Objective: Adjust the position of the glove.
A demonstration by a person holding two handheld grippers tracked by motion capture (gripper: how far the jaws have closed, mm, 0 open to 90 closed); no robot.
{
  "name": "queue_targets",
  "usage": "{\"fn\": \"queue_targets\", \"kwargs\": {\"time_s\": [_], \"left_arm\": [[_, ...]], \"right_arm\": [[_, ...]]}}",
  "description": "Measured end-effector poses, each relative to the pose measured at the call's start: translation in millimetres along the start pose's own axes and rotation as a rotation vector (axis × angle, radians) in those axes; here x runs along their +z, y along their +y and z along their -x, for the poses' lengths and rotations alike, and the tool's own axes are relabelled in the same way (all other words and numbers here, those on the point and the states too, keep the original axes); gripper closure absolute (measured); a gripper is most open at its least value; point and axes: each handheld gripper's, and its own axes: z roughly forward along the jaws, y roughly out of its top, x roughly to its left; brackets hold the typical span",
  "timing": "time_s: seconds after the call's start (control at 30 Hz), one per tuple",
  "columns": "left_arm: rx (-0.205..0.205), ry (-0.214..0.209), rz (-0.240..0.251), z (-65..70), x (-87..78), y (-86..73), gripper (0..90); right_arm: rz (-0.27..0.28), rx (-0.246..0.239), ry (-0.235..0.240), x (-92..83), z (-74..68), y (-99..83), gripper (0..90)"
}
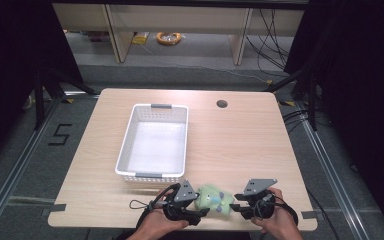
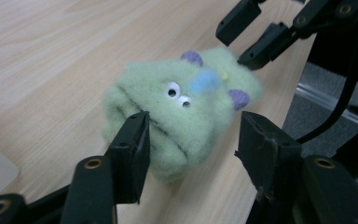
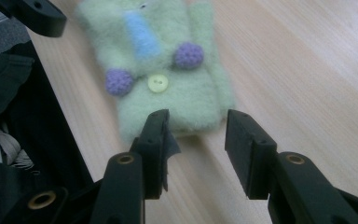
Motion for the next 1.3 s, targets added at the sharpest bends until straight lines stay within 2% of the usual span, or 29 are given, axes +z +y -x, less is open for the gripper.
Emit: {"fn": "queue_targets", "kwargs": {"time_s": [0.03,0.07,0.17,0.2,0.23,0.27,0.3,0.37,0.4,0.43,0.47,0.5,0.53,0.57,0.6,0.63,0.67,0.77,0.8,0.83,0.87,0.9,0.97,1.0,1.1,1.13,1.23,1.27,1.3], "left_arm": [[0.028,0.005,-0.024,-1.4,1.3,-0.9,44.6],[0.025,0.02,-0.031,-1.3,2.7,-2.5,46.9],[0.073,0.03,-0.055,-4.7,4.3,-5.4,54.0],[0.074,0.043,-0.055,-5.3,4.7,-5.8,56.1],[0.071,0.037,-0.055,-4.8,4.9,-6.0,58.4],[0.063,0.039,-0.058,-4.0,5.2,-6.2,61.1],[0.058,0.038,-0.057,-3.6,6.3,-6.5,63.2],[0.085,0.053,-0.066,-3.8,7.4,-6.5,68.6],[0.088,0.05,-0.065,-1.5,7.6,-6.2,71.0],[0.093,0.052,-0.063,-0.8,7.4,-5.5,73.1],[0.093,0.048,-0.065,0.3,6.2,-4.6,75.0],[0.112,0.048,-0.064,-0.2,5.5,-3.4,76.6],[0.092,0.048,-0.053,2.5,4.7,-3.0,77.7],[0.116,0.048,-0.049,2.6,3.4,-1.6,78.5],[0.096,0.048,-0.035,4.4,2.9,-1.3,78.9],[0.098,0.053,-0.035,5.3,0.8,-0.2,79.2],[0.112,0.049,-0.034,5.1,-1.0,1.2,79.4],[0.099,0.048,-0.01,9.1,-3.8,2.8,79.6],[0.129,0.056,-0.021,8.4,-5.0,3.5,79.6],[0.13,0.05,-0.023,8.3,-4.4,3.3,79.6],[0.108,0.049,-0.023,10.6,-4.0,2.1,79.6],[0.119,0.054,-0.03,10.4,-3.9,1.9,79.5],[0.136,0.048,-0.033,9.6,-2.4,1.2,79.4],[0.111,0.044,-0.037,11.5,-2.0,0.1,79.4],[0.1,0.042,-0.031,12.5,-0.4,-1.8,79.3],[0.105,0.042,-0.038,12.2,-0.4,-2.1,79.3],[0.125,0.043,-0.044,10.3,-0.5,-2.1,79.2],[0.101,0.038,-0.047,11.6,-0.4,-2.9,79.2],[0.097,0.038,-0.045,11.9,0.0,-3.1,79.3]], "right_arm": [[-0.007,-0.006,-0.009,0.4,1.1,-0.2,61.1],[-0.019,-0.011,0.007,2.3,2.2,-0.8,62.0],[-0.007,0.001,0.019,7.2,5.6,-3.9,66.9],[-0.009,0.003,0.041,7.5,6.6,-3.9,68.0],[0.007,-0.001,0.044,9.0,7.5,-4.4,69.1],[-0.015,-0.009,0.053,8.8,8.8,-4.0,71.7],[-0.001,-0.005,0.056,10.8,8.5,-4.3,75.1],[-0.008,-0.018,0.06,11.8,9.0,-3.5,83.6],[-0.011,-0.018,0.037,12.4,8.3,-2.9,86.2],[-0.031,-0.036,0.04,9.1,6.9,-0.7,87.6],[-0.017,-0.038,0.022,7.7,4.6,0.4,90.0],[-0.008,-0.054,0.02,5.6,3.8,2.2,90.0],[0.001,-0.066,0.02,3.5,3.3,4.0,90.0],[-0.001,-0.074,0.019,0.1,2.4,7.4,90.0],[0.01,-0.071,0.0,-0.8,1.6,9.4,90.0],[0.01,-0.091,-0.004,-1.7,3.0,11.8,90.0],[0.007,-0.086,-0.001,-2.0,4.2,13.9,90.0],[0.036,-0.039,0.024,1.7,10.8,13.7,90.0],[0.026,-0.018,0.037,1.1,12.1,13.4,90.0],[0.043,0.008,0.039,3.0,13.3,12.1,85.9],[0.038,0.023,0.039,2.4,14.4,11.9,81.6],[0.054,0.055,0.036,2.2,14.5,11.9,78.0],[0.08,0.071,0.032,3.0,13.5,13.6,72.0],[0.074,0.076,0.041,2.3,13.8,15.1,71.5],[0.042,0.109,0.049,11.3,11.9,14.8,68.1],[0.028,0.137,0.052,13.9,11.4,13.9,66.3],[0.021,0.205,0.098,19.2,17.8,9.9,67.8],[0.031,0.208,0.105,20.0,19.0,9.1,69.3],[0.031,0.217,0.12,20.5,20.2,8.2,74.3]]}}
